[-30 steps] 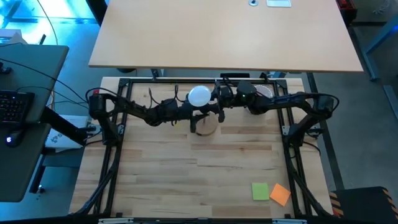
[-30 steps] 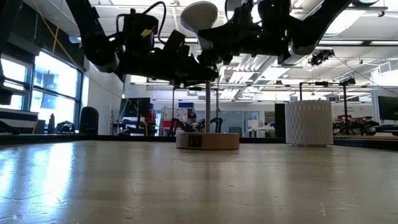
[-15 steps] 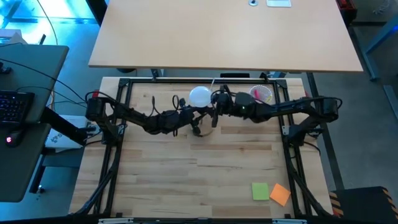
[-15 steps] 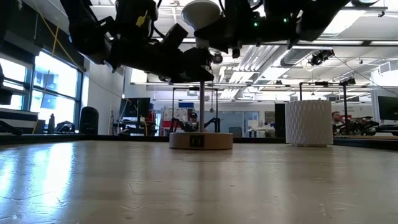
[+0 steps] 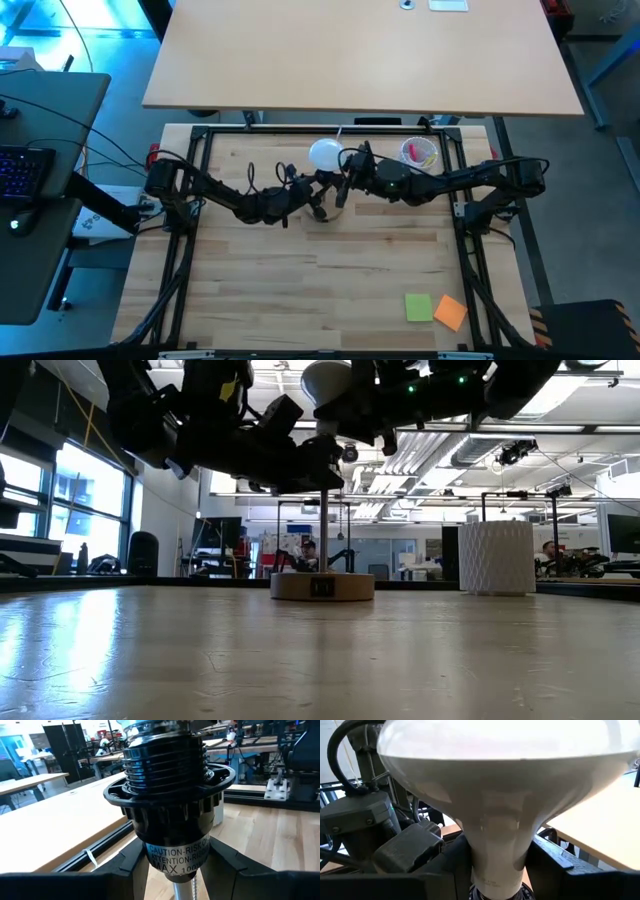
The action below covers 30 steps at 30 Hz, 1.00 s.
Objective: Screw lightbulb
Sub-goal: Insert the white lightbulb into the desk lamp
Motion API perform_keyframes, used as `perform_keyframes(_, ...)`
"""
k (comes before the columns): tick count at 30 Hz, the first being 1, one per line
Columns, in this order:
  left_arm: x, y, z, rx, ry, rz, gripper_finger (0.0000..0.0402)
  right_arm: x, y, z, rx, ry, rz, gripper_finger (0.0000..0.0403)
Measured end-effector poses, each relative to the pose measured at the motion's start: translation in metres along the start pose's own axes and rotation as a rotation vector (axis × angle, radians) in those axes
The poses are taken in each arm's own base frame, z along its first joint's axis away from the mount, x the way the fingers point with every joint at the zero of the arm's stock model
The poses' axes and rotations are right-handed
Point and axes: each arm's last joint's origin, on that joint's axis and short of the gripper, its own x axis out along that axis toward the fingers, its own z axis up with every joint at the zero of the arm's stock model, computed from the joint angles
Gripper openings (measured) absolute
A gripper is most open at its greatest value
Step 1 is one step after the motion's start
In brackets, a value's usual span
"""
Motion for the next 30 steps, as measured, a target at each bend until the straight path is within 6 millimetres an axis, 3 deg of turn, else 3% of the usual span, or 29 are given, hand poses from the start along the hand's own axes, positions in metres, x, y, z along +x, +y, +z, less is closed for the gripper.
perform_keyframes(3,0.000,0.001,0.001,0.035,0.020,0.002,0.0138,0.000,0.000,0.000,-0.010,0.000,0.004,0.0142)
perform_keyframes(9,-0.009,0.010,0.019,0.096,0.101,-0.039,0.0260,0.000,-0.001,0.000,-0.017,0.002,0.015,0.0142)
perform_keyframes(13,-0.017,0.018,0.025,0.187,0.195,-0.134,0.0310,0.000,-0.001,0.000,-0.018,0.003,0.023,0.0142)
perform_keyframes(23,0.007,0.054,0.028,0.150,0.114,-0.476,0.0321,0.000,0.000,0.000,-0.023,0.002,0.039,0.0142)
perform_keyframes(30,0.014,0.071,0.029,0.072,0.071,-0.618,0.0286,0.000,0.000,0.000,-0.034,0.003,0.046,0.0142)
